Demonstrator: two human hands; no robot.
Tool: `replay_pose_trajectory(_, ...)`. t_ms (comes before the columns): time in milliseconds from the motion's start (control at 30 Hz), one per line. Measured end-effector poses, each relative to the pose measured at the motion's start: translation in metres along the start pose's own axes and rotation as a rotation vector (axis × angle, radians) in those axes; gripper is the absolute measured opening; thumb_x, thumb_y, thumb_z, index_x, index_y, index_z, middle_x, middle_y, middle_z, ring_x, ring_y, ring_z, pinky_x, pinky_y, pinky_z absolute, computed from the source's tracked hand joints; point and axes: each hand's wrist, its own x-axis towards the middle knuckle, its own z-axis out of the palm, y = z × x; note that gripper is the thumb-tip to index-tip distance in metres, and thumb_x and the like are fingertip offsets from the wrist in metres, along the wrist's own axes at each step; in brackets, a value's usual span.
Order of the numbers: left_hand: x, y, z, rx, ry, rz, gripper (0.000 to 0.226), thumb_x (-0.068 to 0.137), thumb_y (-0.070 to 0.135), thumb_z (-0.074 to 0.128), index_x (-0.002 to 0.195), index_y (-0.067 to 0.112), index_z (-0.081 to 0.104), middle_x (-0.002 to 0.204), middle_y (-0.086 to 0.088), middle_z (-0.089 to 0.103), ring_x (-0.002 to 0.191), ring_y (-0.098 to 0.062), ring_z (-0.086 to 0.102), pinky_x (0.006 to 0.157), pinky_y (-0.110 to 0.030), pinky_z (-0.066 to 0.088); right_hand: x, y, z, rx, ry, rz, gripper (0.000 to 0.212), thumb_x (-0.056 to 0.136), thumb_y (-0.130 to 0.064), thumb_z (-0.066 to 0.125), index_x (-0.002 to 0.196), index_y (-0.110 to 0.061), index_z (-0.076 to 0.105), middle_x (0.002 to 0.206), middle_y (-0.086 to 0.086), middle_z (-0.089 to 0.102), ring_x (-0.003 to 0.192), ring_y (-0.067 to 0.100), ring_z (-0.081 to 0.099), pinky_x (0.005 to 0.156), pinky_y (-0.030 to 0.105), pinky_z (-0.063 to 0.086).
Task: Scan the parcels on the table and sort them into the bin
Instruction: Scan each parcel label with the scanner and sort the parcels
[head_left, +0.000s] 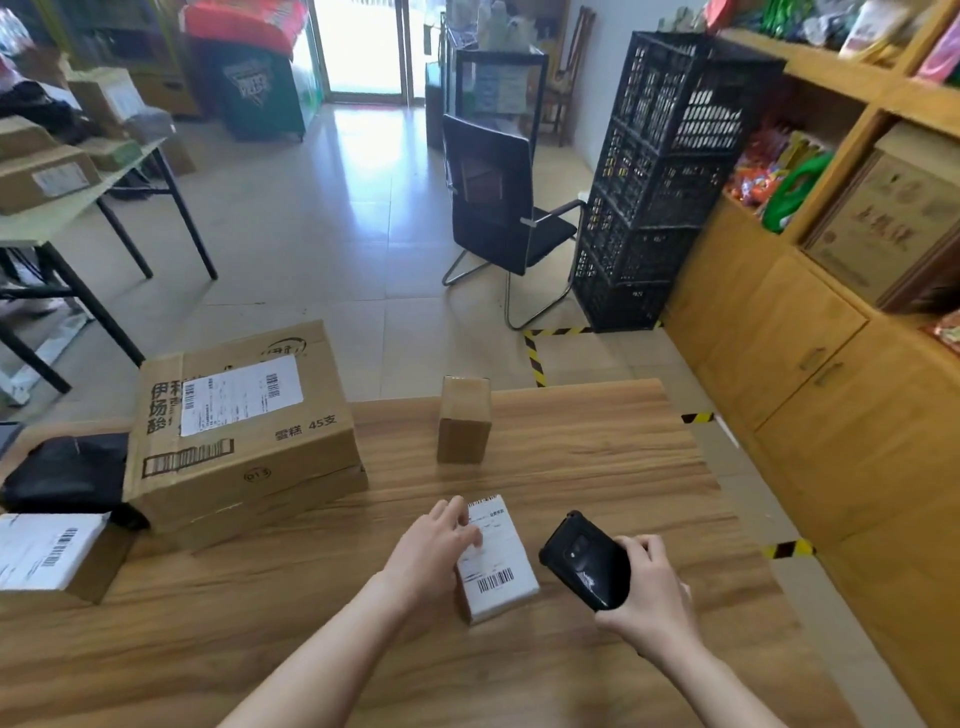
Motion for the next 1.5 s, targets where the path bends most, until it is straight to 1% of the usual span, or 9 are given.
replay_pose_trajectory(100, 0.017, -0.005, 0.000, 0.063, -0.089, 0.057, 0.076, 0.085, 0.015, 0.067, 0.148, 0.032, 0.028, 0.157, -0.001, 0.015, 0.145, -0.025, 0.013, 0.114, -0.039, 0.027, -0.004, 0.007, -0.002, 0.007, -0.003, 0.015, 0.088, 0.053, -0.034, 0.078, 0.132, -0.029, 0.043, 0.115, -0.012, 0.030, 0.099, 0.008, 0.051, 0.080, 0.031, 0.035)
replay_pose_trajectory(200, 0.031, -0.002, 0.001, 0.078, -0.185, 0.106, 0.090, 0.088, 0.015, 0.065, 0.153, 0.037, 0.007, 0.162, 0.003, -0.001, 0.148, -0.026, 0.004, 0.116, -0.044, 0.026, -0.010, 0.015, -0.004, -0.006, -0.015, 0.041, 0.084, 0.054, -0.036, 0.077, 0.130, -0.031, 0.041, 0.116, -0.012, 0.030, 0.100, 0.007, 0.050, 0.081, 0.031, 0.035)
replay_pose_trajectory(333, 0.045, 0.005, 0.006, 0.067, -0.196, 0.125, 0.085, 0.086, 0.020, 0.065, 0.152, 0.036, 0.014, 0.162, 0.006, 0.004, 0.143, -0.028, 0.018, 0.104, -0.039, 0.042, -0.017, 0.024, -0.008, 0.003, -0.015, 0.090, 0.081, 0.053, -0.036, 0.074, 0.128, -0.032, 0.041, 0.115, -0.013, 0.030, 0.095, 0.007, 0.051, 0.087, 0.033, 0.040)
replay_pose_trajectory(533, 0.054, 0.008, 0.019, 0.071, -0.050, 0.142, 0.091, 0.070, 0.052, 0.068, 0.147, 0.025, 0.027, 0.142, 0.004, 0.038, 0.133, -0.023, 0.030, 0.109, -0.036, 0.034, -0.025, 0.037, -0.013, -0.048, -0.026, 0.118, 0.085, 0.055, -0.037, 0.074, 0.132, -0.032, 0.038, 0.115, -0.013, 0.027, 0.098, 0.008, 0.051, 0.087, 0.030, 0.034)
replay_pose_trajectory(667, 0.057, 0.008, 0.010, 0.024, 0.000, 0.123, 0.095, 0.072, 0.047, 0.069, 0.151, 0.023, 0.022, 0.146, -0.001, 0.030, 0.138, -0.024, 0.027, 0.111, -0.035, 0.033, -0.028, 0.043, -0.019, -0.155, -0.026, 0.047, 0.080, 0.063, -0.035, 0.074, 0.134, -0.031, 0.037, 0.122, -0.011, 0.028, 0.097, 0.011, 0.047, 0.096, 0.032, 0.037)
replay_pose_trajectory(800, 0.054, 0.017, -0.003, 0.047, 0.021, 0.141, 0.093, 0.078, 0.039, 0.069, 0.153, 0.022, 0.017, 0.150, -0.004, 0.026, 0.137, -0.025, 0.025, 0.108, -0.038, 0.038, -0.026, 0.051, -0.025, -0.227, -0.024, -0.018, 0.082, 0.068, -0.032, 0.076, 0.138, -0.028, 0.035, 0.129, -0.008, 0.027, 0.120, 0.012, 0.044, 0.103, 0.035, 0.033)
replay_pose_trajectory(967, 0.046, 0.041, -0.007, 0.128, 0.037, 0.110, 0.088, 0.087, 0.029, 0.064, 0.155, 0.019, 0.010, 0.154, -0.006, 0.020, 0.141, -0.026, 0.020, 0.111, -0.035, 0.034, -0.037, 0.075, -0.036, -0.244, -0.021, -0.040, 0.084, 0.068, -0.033, 0.079, 0.139, -0.027, 0.034, 0.131, -0.007, 0.026, 0.126, 0.012, 0.041, 0.105, 0.035, 0.032)
replay_pose_trajectory(1334, 0.068, 0.178, -0.004, 0.189, 0.060, 0.155, 0.094, 0.079, 0.039, 0.068, 0.154, 0.020, 0.014, 0.150, -0.005, 0.024, 0.140, -0.027, 0.021, 0.106, -0.037, 0.042, -0.096, 0.201, -0.078, -0.084, 0.078, 0.077, 0.088, 0.069, -0.038, 0.080, 0.142, -0.027, 0.031, 0.139, -0.007, 0.024, 0.120, 0.015, 0.051, 0.108, 0.038, 0.033)
replay_pose_trajectory(1500, 0.091, 0.279, 0.011, 0.119, 0.044, 0.284, 0.094, 0.075, 0.050, 0.068, 0.151, 0.030, 0.017, 0.143, 0.001, 0.025, 0.135, -0.022, 0.025, 0.097, -0.034, 0.048, -0.151, 0.281, -0.098, 0.066, 0.202, 0.264, 0.089, 0.061, -0.038, 0.079, 0.138, -0.028, 0.036, 0.130, -0.011, 0.029, 0.109, 0.012, 0.051, 0.090, 0.028, 0.045)
